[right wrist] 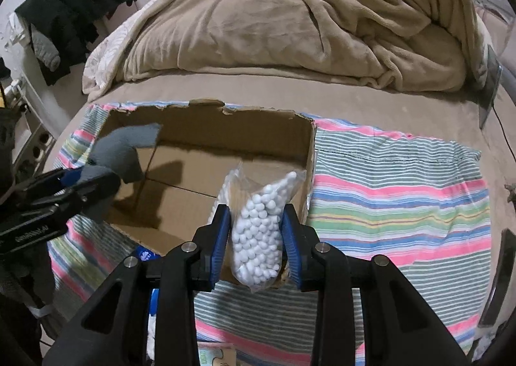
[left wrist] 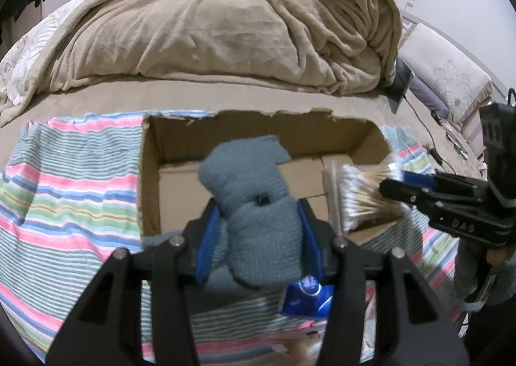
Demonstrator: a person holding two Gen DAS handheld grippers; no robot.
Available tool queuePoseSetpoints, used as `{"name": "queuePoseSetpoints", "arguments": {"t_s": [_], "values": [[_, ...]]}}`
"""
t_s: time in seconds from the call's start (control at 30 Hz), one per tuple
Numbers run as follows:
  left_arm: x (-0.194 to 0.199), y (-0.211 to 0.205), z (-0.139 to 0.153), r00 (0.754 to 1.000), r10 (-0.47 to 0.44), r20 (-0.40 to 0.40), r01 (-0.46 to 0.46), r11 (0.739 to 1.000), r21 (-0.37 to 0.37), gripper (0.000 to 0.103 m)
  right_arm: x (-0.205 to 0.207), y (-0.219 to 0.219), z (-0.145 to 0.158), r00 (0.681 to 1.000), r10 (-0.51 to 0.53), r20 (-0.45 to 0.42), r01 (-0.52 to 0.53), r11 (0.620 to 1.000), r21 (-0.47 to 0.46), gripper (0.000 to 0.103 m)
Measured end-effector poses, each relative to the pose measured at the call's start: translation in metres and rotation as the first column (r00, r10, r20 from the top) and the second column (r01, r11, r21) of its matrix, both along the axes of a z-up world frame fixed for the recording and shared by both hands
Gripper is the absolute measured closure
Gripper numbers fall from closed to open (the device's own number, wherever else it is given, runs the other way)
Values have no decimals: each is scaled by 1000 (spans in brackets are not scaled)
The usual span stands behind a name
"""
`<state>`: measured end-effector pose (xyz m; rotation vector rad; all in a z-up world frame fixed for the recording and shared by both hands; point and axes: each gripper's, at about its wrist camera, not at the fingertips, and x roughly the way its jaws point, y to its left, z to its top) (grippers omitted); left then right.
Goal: Organize objects
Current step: 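Carry the grey glove with left gripper into the box while right gripper carries the cotton swab bag there, then open both grippers and reach toward the snack bag and cartoon tissue pack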
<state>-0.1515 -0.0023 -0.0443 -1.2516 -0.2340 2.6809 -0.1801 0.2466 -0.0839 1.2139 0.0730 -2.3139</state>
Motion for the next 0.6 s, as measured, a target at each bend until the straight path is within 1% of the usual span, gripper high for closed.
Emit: {"name": "queuePoseSetpoints", "arguments": {"t_s": [0.03, 0.07, 0.1, 0.2, 0.27, 0.33, 0.6], "values": [[0, 0, 2, 1000, 3, -1, -3, 1000, -2, 53, 1, 0, 1, 1000, -2, 0, 2, 1000, -6, 66], [1, 0, 4, 1000, 6, -3, -6, 1000, -4, 52, 2, 2, 4, 1000, -5, -5, 5, 1000, -16, 61], [2, 1, 6, 1000, 9, -4, -9, 1000, -7, 47, 3, 2, 5, 1000, -4, -7, 4, 1000, -25, 59], [6, 1, 13, 1000, 12, -14, -12, 1000, -8, 46, 10, 4, 12, 1000, -8, -16, 7, 999, -43, 48], [11, 3, 18, 1000, 8, -24, -8, 1000, -15, 46, 16, 5, 17, 1000, -13, -28, 11, 999, -49, 35], [16, 5, 23, 1000, 4, -27, -5, 1000, -23, 46, 23, 7, 21, 999, -14, -38, 12, 998, -55, 32], [42, 6, 39, 999, 4, -50, -5, 1000, -22, 44, 52, 10, 39, 997, -15, -77, 10, 999, -53, 31]]}}
